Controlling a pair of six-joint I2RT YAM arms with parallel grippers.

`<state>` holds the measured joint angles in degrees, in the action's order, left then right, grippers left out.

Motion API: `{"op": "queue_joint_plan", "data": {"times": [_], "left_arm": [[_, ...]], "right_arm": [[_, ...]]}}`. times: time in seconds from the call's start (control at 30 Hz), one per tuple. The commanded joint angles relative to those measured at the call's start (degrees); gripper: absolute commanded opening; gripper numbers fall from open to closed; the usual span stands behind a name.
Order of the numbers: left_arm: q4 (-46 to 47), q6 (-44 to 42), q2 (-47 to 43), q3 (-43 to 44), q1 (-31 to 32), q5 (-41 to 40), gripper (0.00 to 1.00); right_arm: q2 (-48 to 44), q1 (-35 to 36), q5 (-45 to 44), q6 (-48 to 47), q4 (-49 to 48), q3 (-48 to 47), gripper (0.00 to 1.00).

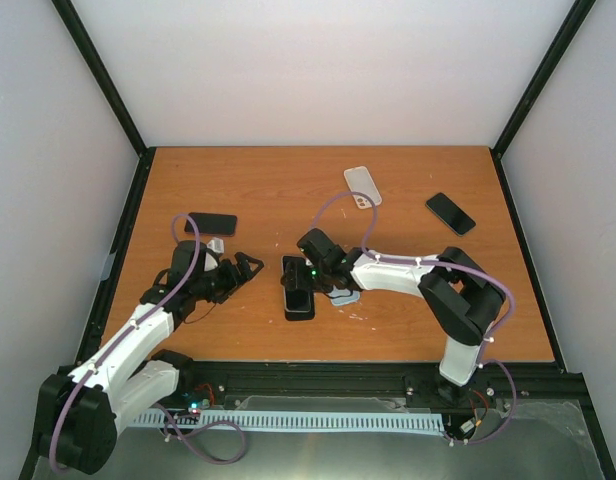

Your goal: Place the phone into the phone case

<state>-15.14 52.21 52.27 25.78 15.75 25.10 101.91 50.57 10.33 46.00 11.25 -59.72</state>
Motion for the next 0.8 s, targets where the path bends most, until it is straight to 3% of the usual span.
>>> {"op": "queue_joint_plan", "data": {"times": [0.0, 0.77], "left_arm": [[-0.73, -1.52, -0.17, 1.43, -0.37, -0.66, 0.99], [-0.03, -2.01, 3.01, 1.11, -0.37, 0.63, 0.96]], "right_arm": [[1.32, 1.12, -0.11, 0.98, -0.62, -1.85, 0.53], [3.18, 2.47, -3.17, 6.16, 9.08, -3.36, 0.61]]}}
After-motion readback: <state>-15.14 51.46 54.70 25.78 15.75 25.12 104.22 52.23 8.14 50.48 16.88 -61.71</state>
